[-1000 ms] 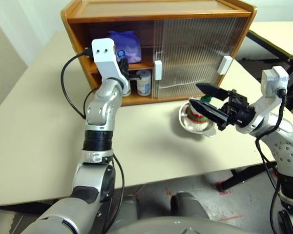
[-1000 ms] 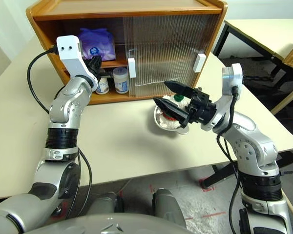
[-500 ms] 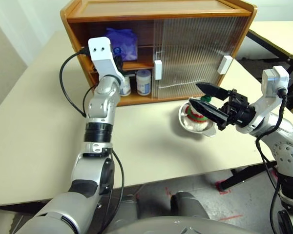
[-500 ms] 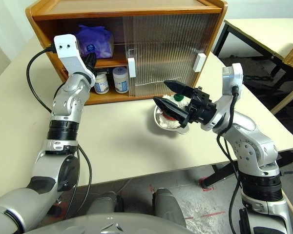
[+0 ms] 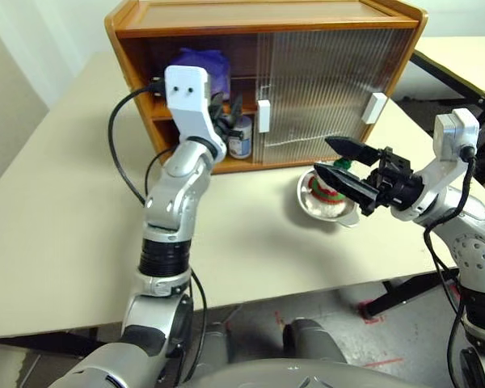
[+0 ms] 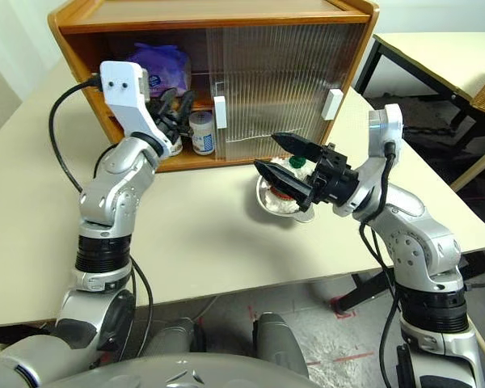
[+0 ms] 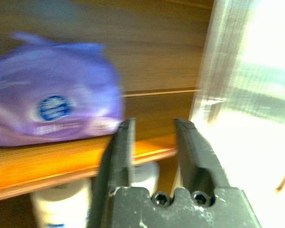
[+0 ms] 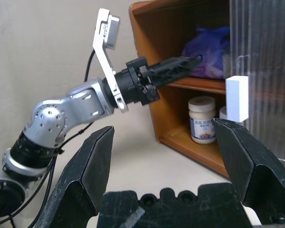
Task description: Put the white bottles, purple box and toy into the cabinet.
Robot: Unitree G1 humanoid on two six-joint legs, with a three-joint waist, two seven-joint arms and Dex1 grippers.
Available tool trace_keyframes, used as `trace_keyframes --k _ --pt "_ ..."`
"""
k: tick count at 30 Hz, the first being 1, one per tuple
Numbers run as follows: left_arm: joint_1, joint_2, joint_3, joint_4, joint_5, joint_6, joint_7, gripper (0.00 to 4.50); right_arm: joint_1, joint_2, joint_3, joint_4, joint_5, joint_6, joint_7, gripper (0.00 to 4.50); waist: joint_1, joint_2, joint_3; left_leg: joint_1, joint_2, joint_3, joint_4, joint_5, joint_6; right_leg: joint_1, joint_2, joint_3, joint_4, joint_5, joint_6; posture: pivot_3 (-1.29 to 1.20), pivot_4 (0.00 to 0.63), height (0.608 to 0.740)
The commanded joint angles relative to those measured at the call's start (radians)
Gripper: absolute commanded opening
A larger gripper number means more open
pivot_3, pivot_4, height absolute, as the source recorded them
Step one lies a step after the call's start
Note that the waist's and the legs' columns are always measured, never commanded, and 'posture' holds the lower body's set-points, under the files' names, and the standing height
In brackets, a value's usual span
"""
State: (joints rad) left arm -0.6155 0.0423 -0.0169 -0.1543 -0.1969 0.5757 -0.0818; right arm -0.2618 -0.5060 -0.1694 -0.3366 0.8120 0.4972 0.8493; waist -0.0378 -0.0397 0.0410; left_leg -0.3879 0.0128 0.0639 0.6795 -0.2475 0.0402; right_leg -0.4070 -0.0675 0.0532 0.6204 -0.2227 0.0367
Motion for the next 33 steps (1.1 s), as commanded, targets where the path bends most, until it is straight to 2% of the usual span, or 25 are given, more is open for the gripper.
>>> trace_keyframes --k 1,4,5,7,8,17,18,23,33 --pt "0.020 -0.027 -0.060 -0.003 -0.001 -0.002 -0.034 3.29 -0.015 -0.012 0.000 0.014 0.008 0.010 0.012 4.50 0.000 0.000 0.000 0.000 0.000 0.000 0.000 0.000 0.000 0.000 0.000 0.000 0.000 0.000 0.000 -0.05 0.000 0.740" --pt "0.022 -0.051 -0.098 0.033 0.012 -0.037 -0.055 4.49 -0.019 -0.017 -0.003 0.014 0.010 0.018 0.013 4.50 0.000 0.000 0.000 0.000 -0.001 0.000 0.000 0.000 0.000 0.000 0.000 0.001 0.000 0.000 0.000 -0.06 0.000 0.740" --pt "0.020 -0.061 -0.107 0.055 0.017 -0.051 -0.057 4.49 -0.016 -0.018 -0.003 0.010 0.011 0.020 0.011 4.50 0.000 0.000 0.000 0.000 -0.001 0.000 0.000 0.000 0.000 0.000 0.001 0.001 0.000 0.000 0.000 -0.06 0.000 0.740" --pt "0.017 -0.075 -0.122 0.083 0.022 -0.073 -0.065 4.14 -0.006 -0.019 -0.005 -0.004 0.017 0.028 0.002 4.50 -0.002 0.000 0.000 0.000 -0.001 0.000 0.000 0.000 0.000 0.000 0.001 0.001 0.000 0.000 0.000 -0.07 0.000 0.740" --pt "0.016 -0.082 -0.128 0.093 0.024 -0.082 -0.068 3.82 -0.002 -0.019 -0.006 -0.009 0.019 0.030 0.000 4.50 -0.002 0.000 0.000 0.000 -0.001 0.000 0.000 0.000 0.000 0.000 0.001 0.001 0.000 -0.001 0.000 -0.07 0.000 0.740" --pt "-0.021 -0.206 -0.187 0.327 0.092 -0.249 -0.033 0.17 0.042 -0.031 -0.027 -0.069 0.048 0.060 -0.046 4.50 -0.008 0.000 0.000 -0.001 -0.001 0.001 0.000 0.000 0.000 -0.001 0.002 0.002 -0.002 -0.001 0.000 -0.14 0.000 0.740" --pt "-0.029 -0.223 -0.187 0.362 0.107 -0.279 -0.013 0.03 0.046 -0.032 -0.028 -0.077 0.051 0.062 -0.052 4.50 -0.011 0.000 0.000 0.000 -0.001 0.001 0.000 0.000 0.000 0.000 0.002 0.002 -0.002 -0.001 0.000 -0.14 0.000 0.740" --pt "-0.077 -0.303 -0.174 0.528 0.138 -0.418 0.115 0.03 0.060 -0.036 -0.028 -0.101 0.063 0.073 -0.076 4.50 -0.037 0.000 0.000 0.000 -0.001 0.001 0.000 0.000 0.000 0.000 0.002 0.003 -0.002 -0.001 0.001 -0.17 0.000 0.740" --pt "-0.174 -0.315 -0.171 0.719 0.121 -0.561 0.162 0.03 0.057 -0.047 -0.031 -0.107 0.073 0.073 -0.096 4.50 -0.063 0.000 0.000 -0.001 -0.001 0.001 0.000 0.000 0.000 0.000 0.002 0.002 -0.002 -0.001 0.002 -0.19 0.000 0.740"
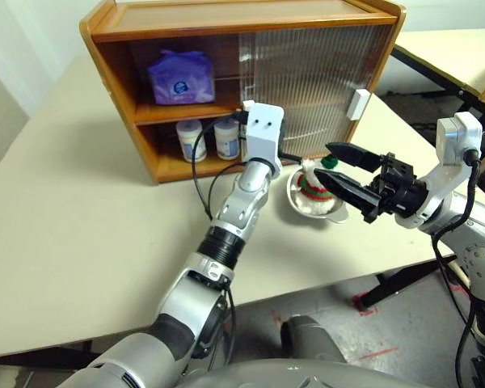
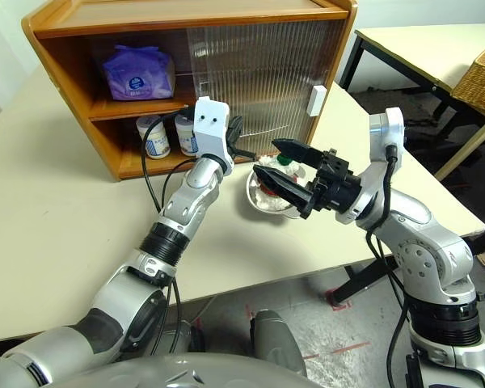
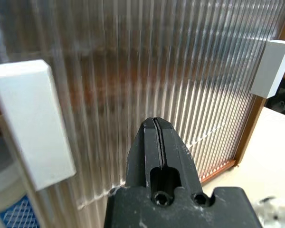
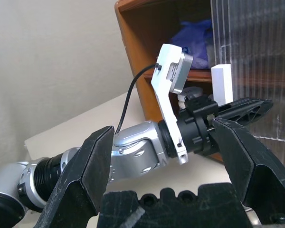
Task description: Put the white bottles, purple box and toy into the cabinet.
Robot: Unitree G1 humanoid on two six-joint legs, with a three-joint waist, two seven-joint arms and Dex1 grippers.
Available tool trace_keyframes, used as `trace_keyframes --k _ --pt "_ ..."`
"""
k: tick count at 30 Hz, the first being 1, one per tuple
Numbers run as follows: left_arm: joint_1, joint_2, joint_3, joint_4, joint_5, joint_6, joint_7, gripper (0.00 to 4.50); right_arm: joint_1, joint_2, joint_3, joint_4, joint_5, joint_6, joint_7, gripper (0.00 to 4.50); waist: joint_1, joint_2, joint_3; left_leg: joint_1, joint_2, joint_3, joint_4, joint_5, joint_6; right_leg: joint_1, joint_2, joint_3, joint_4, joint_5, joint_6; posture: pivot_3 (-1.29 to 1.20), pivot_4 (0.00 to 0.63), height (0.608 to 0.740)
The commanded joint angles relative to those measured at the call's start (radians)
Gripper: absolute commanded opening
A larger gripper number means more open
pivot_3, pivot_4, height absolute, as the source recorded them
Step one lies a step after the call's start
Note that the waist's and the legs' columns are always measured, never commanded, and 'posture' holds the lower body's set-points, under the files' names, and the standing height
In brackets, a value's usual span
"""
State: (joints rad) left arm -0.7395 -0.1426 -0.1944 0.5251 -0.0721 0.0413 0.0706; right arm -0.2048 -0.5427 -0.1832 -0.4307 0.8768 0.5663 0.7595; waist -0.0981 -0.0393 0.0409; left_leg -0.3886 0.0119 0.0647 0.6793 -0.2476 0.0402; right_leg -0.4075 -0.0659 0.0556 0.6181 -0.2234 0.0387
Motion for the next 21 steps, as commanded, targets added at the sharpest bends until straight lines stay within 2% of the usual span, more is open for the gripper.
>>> trace_keyframes --k 1,11,21 --pt "-0.054 -0.132 0.007 0.047 -0.005 -0.032 0.013 0.03 -0.002 -0.010 -0.017 -0.012 0.008 0.003 -0.007 4.50 -0.005 0.000 0.000 0.000 0.000 0.000 0.000 0.000 0.000 0.000 0.000 0.000 0.000 0.000 0.000 -0.19 0.000 0.740" --pt "-0.076 -0.114 0.025 0.082 0.019 -0.086 0.128 0.03 -0.001 -0.009 -0.016 -0.011 0.007 -0.002 -0.009 4.50 -0.024 0.000 0.000 0.000 0.000 0.000 0.000 0.000 0.000 0.000 0.000 0.000 0.000 0.000 0.001 -0.18 0.000 0.740" --pt "-0.013 -0.088 0.010 -0.028 0.046 -0.039 0.183 0.03 -0.021 -0.009 -0.004 0.008 0.004 0.002 0.003 4.50 -0.022 0.000 0.000 0.000 0.000 0.000 0.000 0.000 0.000 0.000 -0.001 0.000 0.000 0.000 0.001 -0.15 0.000 0.740"
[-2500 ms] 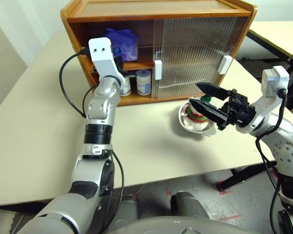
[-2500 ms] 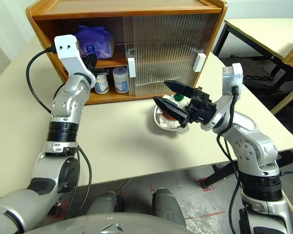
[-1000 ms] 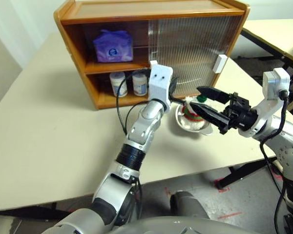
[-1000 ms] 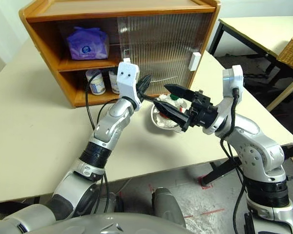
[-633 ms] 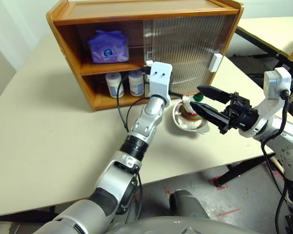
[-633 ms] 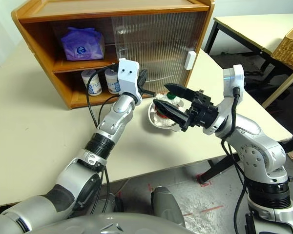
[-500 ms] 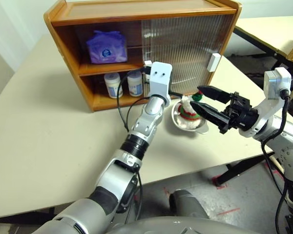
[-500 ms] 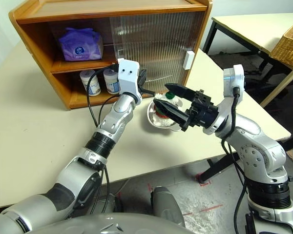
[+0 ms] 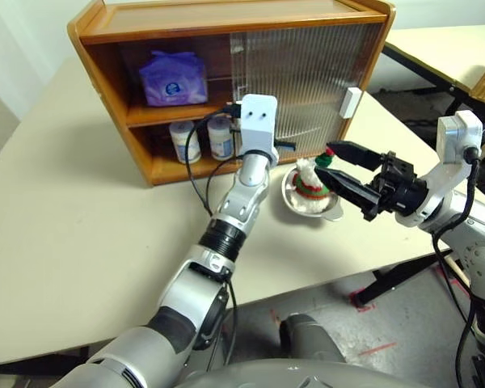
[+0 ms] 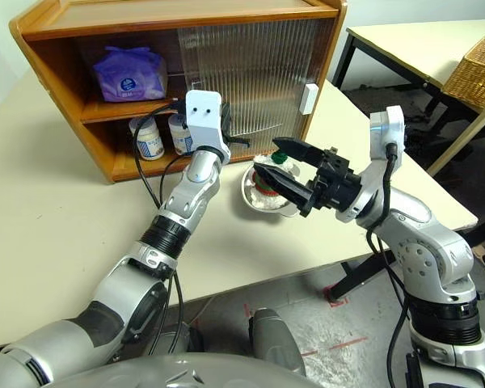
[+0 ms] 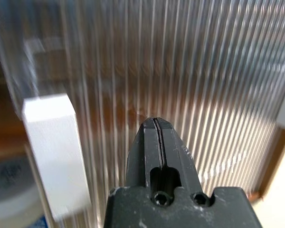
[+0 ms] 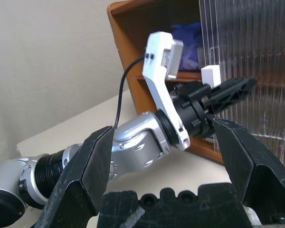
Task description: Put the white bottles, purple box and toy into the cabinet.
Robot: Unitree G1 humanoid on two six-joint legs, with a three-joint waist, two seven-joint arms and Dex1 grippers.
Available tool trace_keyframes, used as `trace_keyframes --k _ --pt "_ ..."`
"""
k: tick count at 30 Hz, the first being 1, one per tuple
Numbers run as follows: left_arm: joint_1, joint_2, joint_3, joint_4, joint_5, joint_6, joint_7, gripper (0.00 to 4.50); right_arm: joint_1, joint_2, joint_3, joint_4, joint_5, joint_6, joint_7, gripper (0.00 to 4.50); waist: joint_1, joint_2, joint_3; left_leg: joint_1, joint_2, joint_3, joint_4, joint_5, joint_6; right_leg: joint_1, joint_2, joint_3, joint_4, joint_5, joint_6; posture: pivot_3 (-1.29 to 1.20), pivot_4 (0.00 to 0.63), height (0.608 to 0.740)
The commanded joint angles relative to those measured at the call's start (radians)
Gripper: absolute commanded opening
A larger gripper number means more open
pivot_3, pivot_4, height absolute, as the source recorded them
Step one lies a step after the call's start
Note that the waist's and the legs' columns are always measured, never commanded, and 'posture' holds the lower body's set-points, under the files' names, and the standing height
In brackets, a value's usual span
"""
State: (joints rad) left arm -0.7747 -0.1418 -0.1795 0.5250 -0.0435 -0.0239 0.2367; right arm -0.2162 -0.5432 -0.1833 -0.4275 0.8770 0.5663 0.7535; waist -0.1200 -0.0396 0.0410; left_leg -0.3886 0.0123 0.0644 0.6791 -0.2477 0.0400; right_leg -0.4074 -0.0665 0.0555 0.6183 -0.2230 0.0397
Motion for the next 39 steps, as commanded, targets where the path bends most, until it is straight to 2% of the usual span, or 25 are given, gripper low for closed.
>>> trace_keyframes --k 1,8,30,39 --pt "0.029 -0.087 -0.005 -0.044 0.019 0.034 0.019 0.03 -0.011 -0.009 -0.003 0.006 0.004 0.003 0.010 4.50 0.000 0.000 0.000 0.000 0.000 0.000 0.000 0.000 0.000 0.000 0.000 0.000 0.000 0.000 0.000 -0.15 0.000 0.740" --pt "0.098 -0.076 -0.022 -0.160 0.022 0.107 0.014 0.03 -0.019 -0.010 -0.002 0.016 0.002 0.005 0.021 4.50 0.002 0.000 0.000 0.000 0.000 0.000 0.000 0.000 0.000 0.000 0.000 0.000 0.000 0.000 0.000 -0.14 0.000 0.740" --pt "0.175 -0.079 -0.025 -0.274 0.068 0.193 0.106 0.03 -0.038 -0.016 0.002 0.030 0.001 0.018 0.040 4.50 0.005 0.000 0.000 0.000 0.000 0.000 0.000 0.000 0.000 0.000 0.000 0.000 0.000 0.000 0.000 -0.12 0.000 0.740" --pt "0.167 -0.070 0.002 -0.250 0.075 0.183 0.146 0.03 -0.048 -0.020 0.008 0.044 -0.003 0.014 0.053 4.50 0.015 0.000 0.000 0.000 0.000 0.000 0.000 0.000 0.000 0.000 0.000 0.000 0.000 0.000 0.000 -0.12 0.000 0.740"
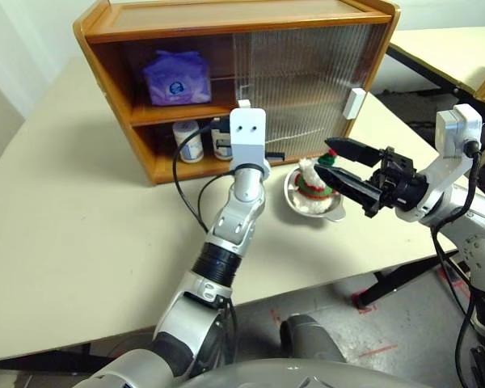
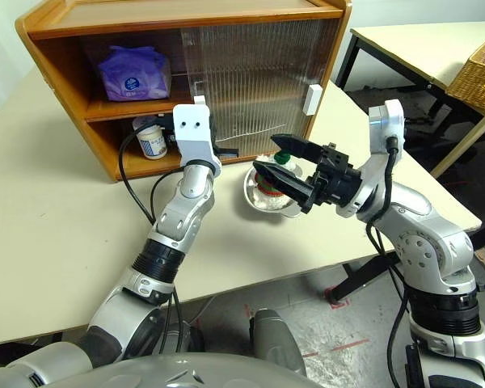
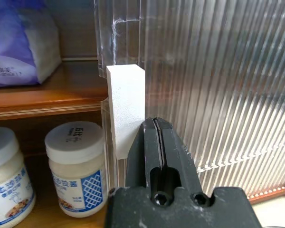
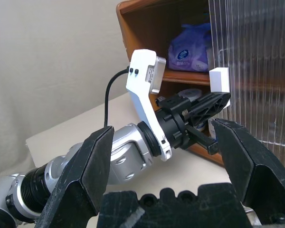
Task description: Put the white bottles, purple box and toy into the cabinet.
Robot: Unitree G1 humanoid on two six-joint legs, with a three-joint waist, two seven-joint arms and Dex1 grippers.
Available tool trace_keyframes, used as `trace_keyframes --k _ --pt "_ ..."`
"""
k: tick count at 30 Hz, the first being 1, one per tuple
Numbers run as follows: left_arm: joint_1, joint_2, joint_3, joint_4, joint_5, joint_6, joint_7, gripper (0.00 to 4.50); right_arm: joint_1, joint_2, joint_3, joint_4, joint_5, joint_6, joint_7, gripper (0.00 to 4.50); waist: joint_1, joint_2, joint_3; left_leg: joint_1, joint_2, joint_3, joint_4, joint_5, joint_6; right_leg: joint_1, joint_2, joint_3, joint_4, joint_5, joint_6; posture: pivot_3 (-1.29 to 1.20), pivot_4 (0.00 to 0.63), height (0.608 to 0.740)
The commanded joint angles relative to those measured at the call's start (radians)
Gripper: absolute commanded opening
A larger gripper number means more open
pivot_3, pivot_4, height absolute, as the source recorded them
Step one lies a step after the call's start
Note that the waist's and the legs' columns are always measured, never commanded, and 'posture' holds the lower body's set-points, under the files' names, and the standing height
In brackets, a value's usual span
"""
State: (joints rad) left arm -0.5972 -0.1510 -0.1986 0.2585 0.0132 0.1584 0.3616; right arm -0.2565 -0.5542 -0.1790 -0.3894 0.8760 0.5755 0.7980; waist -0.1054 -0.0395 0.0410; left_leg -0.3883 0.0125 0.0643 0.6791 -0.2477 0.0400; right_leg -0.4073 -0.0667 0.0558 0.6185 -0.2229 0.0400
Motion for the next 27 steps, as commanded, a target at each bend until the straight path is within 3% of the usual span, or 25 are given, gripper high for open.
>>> trace_keyframes --k 1,27 --pt "-0.010 -0.061 0.025 0.015 0.019 0.001 0.027 0.03 -0.008 -0.009 0.003 0.006 -0.002 0.005 0.009 4.50 0.001 0.000 0.000 0.000 0.000 0.000 0.000 0.000 0.000 0.000 0.000 0.000 0.000 0.000 0.000 -0.12 0.000 0.740" --pt "0.046 -0.006 0.130 -0.127 0.090 0.067 0.068 0.03 -0.040 0.016 0.023 0.049 -0.027 -0.009 0.033 4.50 0.018 0.000 0.000 0.000 0.000 0.000 0.000 0.000 0.000 0.000 0.000 0.000 0.000 0.000 0.000 -0.07 0.000 0.740"
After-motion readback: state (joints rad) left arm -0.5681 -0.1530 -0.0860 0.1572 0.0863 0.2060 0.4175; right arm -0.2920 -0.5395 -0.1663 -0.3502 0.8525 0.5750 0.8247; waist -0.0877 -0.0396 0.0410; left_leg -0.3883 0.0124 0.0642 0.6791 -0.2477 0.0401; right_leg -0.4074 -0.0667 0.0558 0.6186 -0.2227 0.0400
